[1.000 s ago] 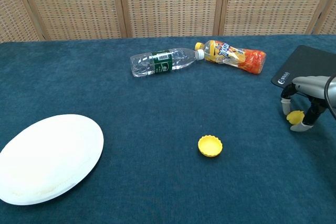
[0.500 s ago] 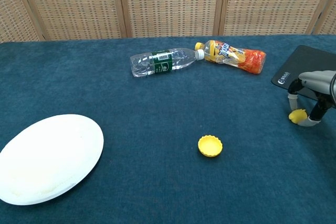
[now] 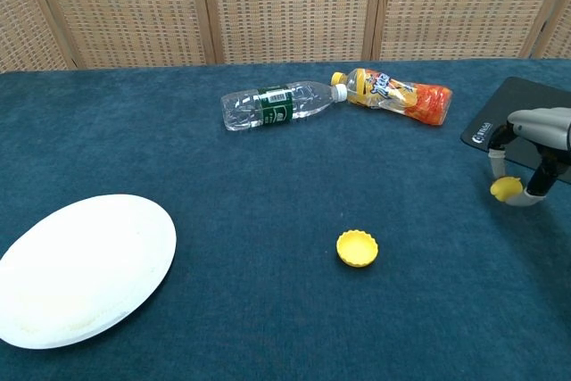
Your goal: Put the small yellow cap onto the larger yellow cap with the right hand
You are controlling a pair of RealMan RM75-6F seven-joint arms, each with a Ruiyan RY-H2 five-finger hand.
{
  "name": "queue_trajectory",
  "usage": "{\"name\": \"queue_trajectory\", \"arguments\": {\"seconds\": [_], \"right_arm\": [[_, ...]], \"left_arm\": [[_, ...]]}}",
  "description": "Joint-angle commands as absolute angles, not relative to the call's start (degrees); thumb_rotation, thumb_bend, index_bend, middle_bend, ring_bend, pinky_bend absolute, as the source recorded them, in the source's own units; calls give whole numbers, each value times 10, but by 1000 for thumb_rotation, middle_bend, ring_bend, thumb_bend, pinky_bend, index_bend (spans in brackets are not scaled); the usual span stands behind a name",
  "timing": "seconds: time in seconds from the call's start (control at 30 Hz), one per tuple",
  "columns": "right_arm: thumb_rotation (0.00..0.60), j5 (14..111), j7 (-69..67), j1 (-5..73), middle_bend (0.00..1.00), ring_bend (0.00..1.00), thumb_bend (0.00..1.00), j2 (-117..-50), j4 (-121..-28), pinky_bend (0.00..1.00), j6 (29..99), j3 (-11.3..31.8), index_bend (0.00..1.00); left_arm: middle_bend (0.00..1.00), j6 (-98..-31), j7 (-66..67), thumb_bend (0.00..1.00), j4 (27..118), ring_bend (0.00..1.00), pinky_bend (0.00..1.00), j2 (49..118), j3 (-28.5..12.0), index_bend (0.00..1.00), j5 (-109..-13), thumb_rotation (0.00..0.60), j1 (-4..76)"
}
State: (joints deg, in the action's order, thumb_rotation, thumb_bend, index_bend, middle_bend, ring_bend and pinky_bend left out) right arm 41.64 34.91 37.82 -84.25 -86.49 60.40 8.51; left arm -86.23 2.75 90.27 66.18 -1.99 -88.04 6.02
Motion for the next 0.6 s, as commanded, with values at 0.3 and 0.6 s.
{"name": "queue_trajectory", "arguments": {"seconds": [0.3,0.6], "right_arm": [[600,492,391,369,175,1,213,-784,-1046,128,700,86,525],[600,510,430,374,175,1,211,-827,-1101,127,724,70,525]], "left_arm": [[0,-861,32,161,903,0,0,662,-18,0,-882,600,60],[0,-861,24,162,901,0,0,661,-20,0,-877,600,60]]}}
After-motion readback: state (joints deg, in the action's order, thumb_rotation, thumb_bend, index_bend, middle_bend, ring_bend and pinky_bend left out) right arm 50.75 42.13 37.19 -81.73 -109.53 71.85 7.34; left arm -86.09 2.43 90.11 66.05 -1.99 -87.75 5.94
